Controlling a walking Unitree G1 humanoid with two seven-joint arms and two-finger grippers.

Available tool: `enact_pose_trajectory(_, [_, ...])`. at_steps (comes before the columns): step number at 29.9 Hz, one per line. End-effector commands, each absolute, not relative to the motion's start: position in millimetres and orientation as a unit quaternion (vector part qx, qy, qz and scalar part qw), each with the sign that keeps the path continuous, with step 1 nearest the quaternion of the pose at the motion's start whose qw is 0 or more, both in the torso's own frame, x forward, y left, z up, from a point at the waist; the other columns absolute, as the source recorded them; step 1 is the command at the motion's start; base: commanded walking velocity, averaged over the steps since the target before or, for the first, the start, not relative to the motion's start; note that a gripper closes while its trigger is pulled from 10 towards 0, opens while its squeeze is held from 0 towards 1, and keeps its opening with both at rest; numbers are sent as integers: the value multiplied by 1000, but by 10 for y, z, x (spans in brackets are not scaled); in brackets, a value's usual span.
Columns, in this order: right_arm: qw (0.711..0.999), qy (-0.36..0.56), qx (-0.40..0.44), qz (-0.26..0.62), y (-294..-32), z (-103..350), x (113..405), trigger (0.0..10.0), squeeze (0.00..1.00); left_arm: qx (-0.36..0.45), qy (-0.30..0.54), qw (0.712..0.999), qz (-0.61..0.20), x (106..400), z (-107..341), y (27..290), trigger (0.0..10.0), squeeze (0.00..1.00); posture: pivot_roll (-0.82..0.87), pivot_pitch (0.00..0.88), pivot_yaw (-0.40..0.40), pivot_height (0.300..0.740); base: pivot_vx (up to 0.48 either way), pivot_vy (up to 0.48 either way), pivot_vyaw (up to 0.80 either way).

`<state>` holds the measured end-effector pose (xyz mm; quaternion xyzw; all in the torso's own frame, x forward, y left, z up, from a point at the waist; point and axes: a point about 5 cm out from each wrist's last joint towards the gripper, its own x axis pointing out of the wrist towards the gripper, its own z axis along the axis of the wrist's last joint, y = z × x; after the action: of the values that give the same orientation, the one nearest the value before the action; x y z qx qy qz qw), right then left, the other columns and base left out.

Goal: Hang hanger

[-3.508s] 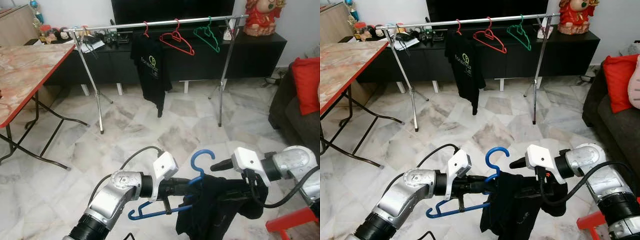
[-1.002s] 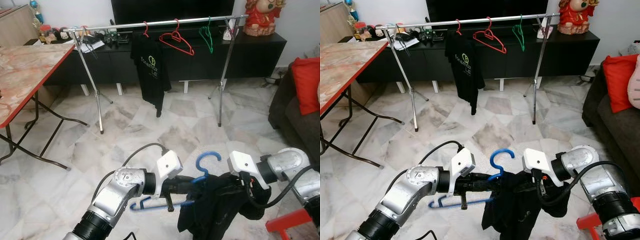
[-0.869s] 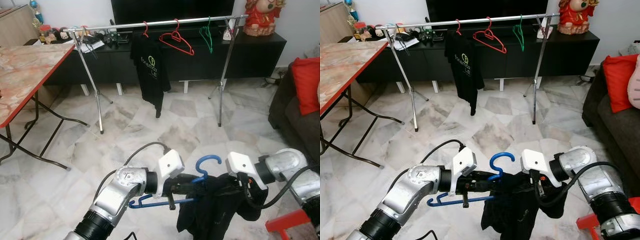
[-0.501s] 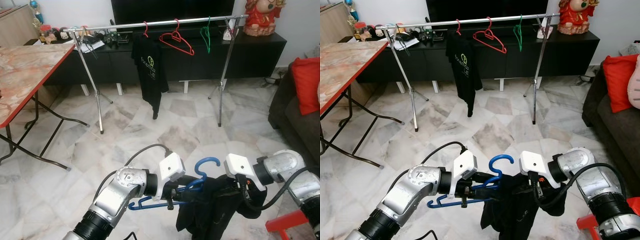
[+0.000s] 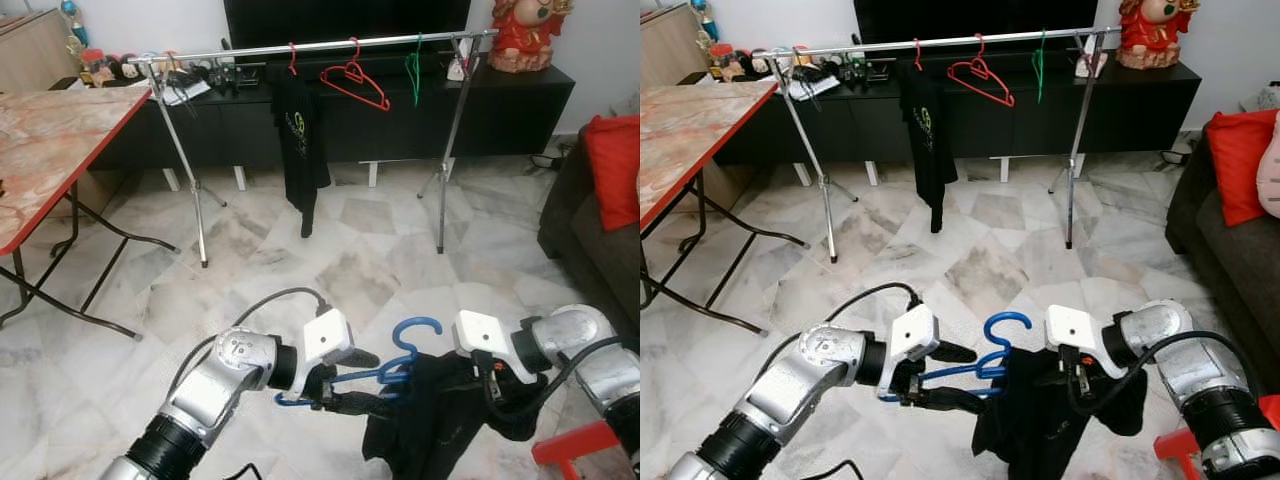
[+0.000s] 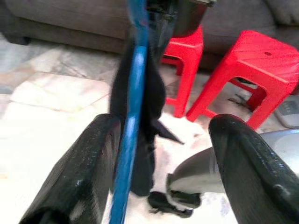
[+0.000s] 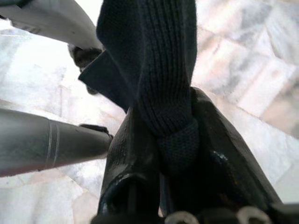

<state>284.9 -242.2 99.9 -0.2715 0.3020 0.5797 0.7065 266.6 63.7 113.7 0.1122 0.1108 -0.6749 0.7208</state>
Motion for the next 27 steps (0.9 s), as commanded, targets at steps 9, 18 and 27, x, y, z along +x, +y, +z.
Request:
enact_pose_trajectory(9, [766, 283, -333, 471, -2576, 1104, 3070, 0, 0, 136, 96, 785, -597, 2918, 1240, 938, 10000, 1000, -94, 0, 38, 740, 0, 0, 0])
enact_pose_trajectory(18, [868, 252, -321, 283, -2706, 1188, 3297, 0, 0, 101, 47, 910, -399, 3211, 1271, 1092, 10000, 494, -93, 0, 36, 740, 0, 0, 0])
enact_pose_trajectory(27, [929, 177, -279, 169, -2661, 1454, 3484, 0, 0, 68, 48, 924, -374, 3214, 1187, 755, 10000, 0, -96, 0, 43, 740, 0, 0, 0])
